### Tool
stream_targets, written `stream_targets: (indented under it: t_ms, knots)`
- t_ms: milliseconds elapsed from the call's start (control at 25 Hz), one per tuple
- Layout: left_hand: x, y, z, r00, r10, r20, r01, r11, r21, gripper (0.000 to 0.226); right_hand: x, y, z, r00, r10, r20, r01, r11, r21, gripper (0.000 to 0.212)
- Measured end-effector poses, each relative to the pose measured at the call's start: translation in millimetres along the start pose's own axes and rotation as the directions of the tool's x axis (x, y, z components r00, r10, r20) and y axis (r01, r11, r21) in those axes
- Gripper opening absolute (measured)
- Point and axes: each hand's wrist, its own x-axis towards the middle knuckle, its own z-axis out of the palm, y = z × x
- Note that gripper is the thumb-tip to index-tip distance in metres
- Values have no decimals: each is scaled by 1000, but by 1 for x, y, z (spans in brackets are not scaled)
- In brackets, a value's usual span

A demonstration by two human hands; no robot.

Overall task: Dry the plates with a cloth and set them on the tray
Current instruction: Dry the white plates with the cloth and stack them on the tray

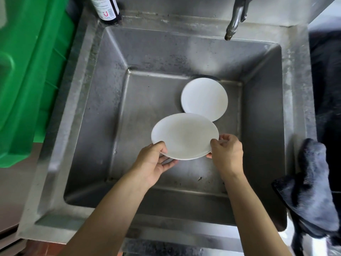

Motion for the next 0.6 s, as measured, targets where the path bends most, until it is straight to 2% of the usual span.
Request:
stream_targets:
  t_ms: [160, 360, 600]
  knots:
    - [-6, -4, 3, 988, -10, 154, 29, 992, -125, 56, -11, 12, 0, 1000, -30, -7, 31, 994, 102, 23]
    - [-23, -6, 11, 974, 30, 224, 5, 988, -153, 62, -27, 13, -13, 998, -43, 50, 27, 959, 283, 24]
    - [-57, -6, 28, 949, 105, 298, -78, 992, -102, 72, -49, 3, -52, 999, -45, 18, 39, 974, 224, 19]
